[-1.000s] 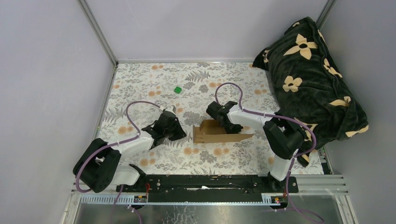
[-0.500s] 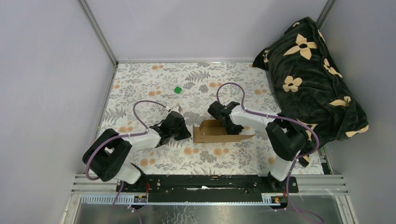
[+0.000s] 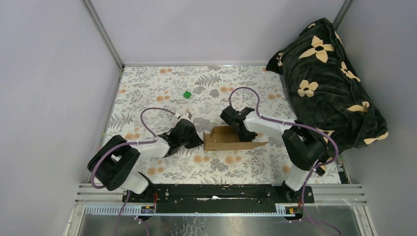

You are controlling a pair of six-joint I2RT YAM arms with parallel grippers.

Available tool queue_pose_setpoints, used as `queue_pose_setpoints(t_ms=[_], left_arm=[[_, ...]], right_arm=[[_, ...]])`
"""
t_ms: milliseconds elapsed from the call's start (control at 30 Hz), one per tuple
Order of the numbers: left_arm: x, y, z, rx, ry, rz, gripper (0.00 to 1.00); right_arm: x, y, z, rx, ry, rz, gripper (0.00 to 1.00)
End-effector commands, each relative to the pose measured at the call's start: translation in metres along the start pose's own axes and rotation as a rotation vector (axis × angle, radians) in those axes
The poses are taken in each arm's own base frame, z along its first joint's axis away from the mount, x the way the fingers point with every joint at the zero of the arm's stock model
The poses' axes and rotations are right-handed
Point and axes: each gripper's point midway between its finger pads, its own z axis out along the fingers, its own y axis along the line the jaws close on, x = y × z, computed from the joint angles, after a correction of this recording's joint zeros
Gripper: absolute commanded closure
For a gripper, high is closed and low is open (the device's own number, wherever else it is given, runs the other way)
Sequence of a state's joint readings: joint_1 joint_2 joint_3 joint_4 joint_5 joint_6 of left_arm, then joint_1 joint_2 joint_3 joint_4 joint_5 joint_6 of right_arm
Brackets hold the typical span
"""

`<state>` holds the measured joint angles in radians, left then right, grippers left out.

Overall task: Fold the paper box
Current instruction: Fold the paper box at the center of the board.

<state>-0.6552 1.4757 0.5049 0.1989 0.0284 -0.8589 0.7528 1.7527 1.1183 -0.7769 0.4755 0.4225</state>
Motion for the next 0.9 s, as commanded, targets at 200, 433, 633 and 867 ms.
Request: queue_pose_setpoints(t_ms=[200,433,633,867], left_arm=[[0.001,-0.021,-0.014,0.118,-0.010,-0.010,0.97],[0.014,-0.020,-0.004,0.144,0.033,-0.038,0.97],[0.015,-0.019,-0.008,0.161,0.021,-0.027,0.96],[0.007,-0.043,-0.013,0.298,-0.016,-0.033,0.87]], right_arm=[[0.009,-0.002,0.005,-0.010,0.028,-0.004,0.96],[0.010,0.000,0.005,-0.020,0.029,-0.007,0.96],[0.011,-0.001,0.007,-0.018,0.030,-0.007,0.96],[0.013,0.002,0.009,-0.027,0.037,-0.012,0.96]])
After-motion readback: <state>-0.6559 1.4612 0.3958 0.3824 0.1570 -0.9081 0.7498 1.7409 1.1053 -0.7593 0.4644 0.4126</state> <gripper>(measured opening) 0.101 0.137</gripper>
